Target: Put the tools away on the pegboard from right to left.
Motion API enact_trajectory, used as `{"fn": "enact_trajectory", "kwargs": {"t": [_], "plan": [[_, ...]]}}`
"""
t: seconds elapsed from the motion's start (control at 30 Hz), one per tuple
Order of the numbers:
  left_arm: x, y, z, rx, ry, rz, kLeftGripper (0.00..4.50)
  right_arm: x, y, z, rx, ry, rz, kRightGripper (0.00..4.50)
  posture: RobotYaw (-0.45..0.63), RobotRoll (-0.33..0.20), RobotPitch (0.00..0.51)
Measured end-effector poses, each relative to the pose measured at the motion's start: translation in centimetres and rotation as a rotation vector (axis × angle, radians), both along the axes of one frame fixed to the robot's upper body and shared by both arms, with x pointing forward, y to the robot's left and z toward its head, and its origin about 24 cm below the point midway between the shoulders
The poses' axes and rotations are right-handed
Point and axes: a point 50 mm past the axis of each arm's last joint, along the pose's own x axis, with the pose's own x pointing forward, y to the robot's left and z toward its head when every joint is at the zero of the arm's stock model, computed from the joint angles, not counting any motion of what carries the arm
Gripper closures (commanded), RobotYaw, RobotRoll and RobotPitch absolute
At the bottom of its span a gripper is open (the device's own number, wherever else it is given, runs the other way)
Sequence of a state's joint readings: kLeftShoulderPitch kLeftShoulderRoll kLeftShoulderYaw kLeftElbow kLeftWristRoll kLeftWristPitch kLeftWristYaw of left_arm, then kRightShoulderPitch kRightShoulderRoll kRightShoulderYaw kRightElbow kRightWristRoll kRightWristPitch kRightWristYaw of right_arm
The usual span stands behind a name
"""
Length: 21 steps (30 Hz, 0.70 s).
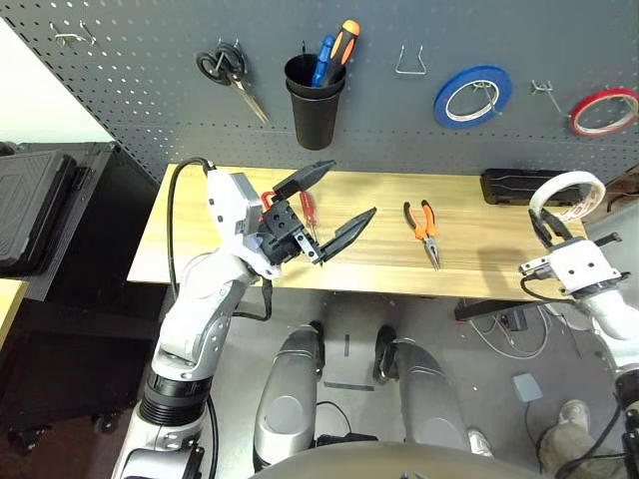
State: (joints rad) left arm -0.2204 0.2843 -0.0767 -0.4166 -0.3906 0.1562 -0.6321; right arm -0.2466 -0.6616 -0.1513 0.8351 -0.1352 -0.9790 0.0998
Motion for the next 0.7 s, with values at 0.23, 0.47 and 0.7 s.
{"fn": "enact_trajectory", "kwargs": {"t": [0.23, 0.47, 0.7], "plan": [[0.7, 0.4, -0.4, 0.044, 0.012, 0.047, 0.0, 2.4, 0.3, 3.0, 0.001, -0.109, 0.006, 4.48, 0.19, 0.0, 0.2], [1.4, 0.8, -0.7, 0.111, 0.012, 0.099, 0.0, 4.1, 0.8, 4.2, 0.002, -0.118, 0.031, 4.48, 0.2, 0.0, 0.201], [1.8, 1.0, -1.0, 0.142, 0.015, 0.147, 0.0, 6.2, 1.0, 4.9, 0.029, -0.05, 0.006, 4.48, 0.2, 0.0, 0.206]]}}
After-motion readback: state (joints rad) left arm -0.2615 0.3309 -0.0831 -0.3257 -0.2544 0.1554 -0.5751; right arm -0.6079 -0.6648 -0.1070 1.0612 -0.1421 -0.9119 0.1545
